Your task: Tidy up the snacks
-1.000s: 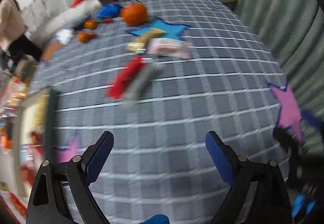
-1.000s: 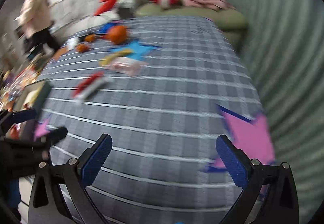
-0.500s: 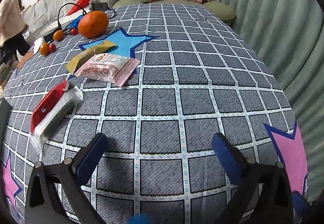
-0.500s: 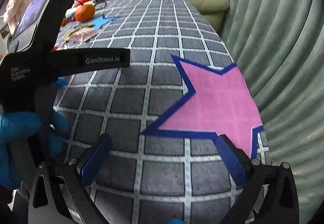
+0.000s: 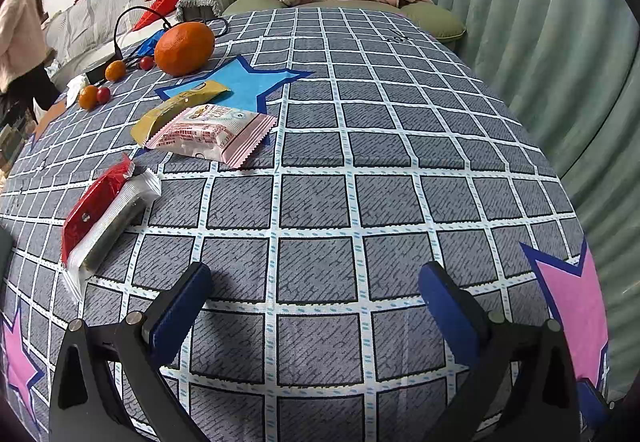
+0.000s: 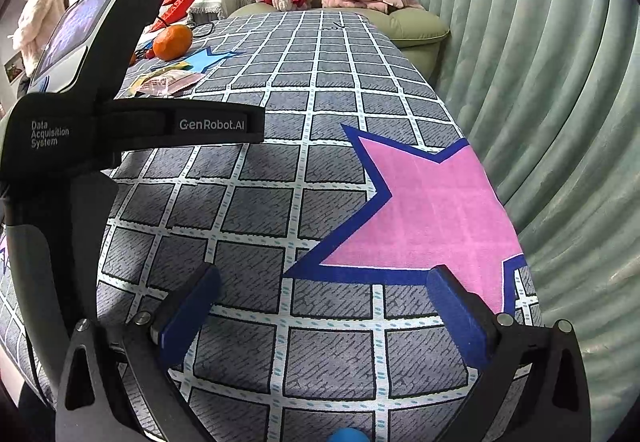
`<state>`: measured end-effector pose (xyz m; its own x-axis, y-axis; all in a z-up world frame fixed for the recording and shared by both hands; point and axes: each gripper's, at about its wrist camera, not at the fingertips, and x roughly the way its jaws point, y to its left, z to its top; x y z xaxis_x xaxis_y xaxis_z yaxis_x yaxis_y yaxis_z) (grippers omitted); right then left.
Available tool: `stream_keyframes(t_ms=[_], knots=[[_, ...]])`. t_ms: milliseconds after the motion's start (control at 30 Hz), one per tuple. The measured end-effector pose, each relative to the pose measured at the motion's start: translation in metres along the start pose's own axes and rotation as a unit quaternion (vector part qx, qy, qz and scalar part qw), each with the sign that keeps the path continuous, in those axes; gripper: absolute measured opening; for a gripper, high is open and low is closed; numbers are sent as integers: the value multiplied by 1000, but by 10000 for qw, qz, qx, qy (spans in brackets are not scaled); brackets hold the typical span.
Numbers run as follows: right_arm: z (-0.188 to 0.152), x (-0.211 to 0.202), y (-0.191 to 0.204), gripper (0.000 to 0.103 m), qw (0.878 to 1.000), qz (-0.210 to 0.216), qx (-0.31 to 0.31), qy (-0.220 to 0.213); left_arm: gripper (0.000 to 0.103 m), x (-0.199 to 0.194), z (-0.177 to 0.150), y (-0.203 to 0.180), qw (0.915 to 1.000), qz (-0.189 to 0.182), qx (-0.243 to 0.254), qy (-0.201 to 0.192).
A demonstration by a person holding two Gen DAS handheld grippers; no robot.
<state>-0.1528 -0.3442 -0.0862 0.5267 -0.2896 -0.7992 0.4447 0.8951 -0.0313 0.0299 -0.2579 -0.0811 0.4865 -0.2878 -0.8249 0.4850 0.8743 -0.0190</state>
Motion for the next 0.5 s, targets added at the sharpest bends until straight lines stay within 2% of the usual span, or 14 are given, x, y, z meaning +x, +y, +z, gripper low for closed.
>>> stream_keyframes(t_ms=[500], knots=[[1, -2, -1, 103, 10000, -11, -2, -56, 103, 0, 0, 0, 10000, 7, 4, 3]])
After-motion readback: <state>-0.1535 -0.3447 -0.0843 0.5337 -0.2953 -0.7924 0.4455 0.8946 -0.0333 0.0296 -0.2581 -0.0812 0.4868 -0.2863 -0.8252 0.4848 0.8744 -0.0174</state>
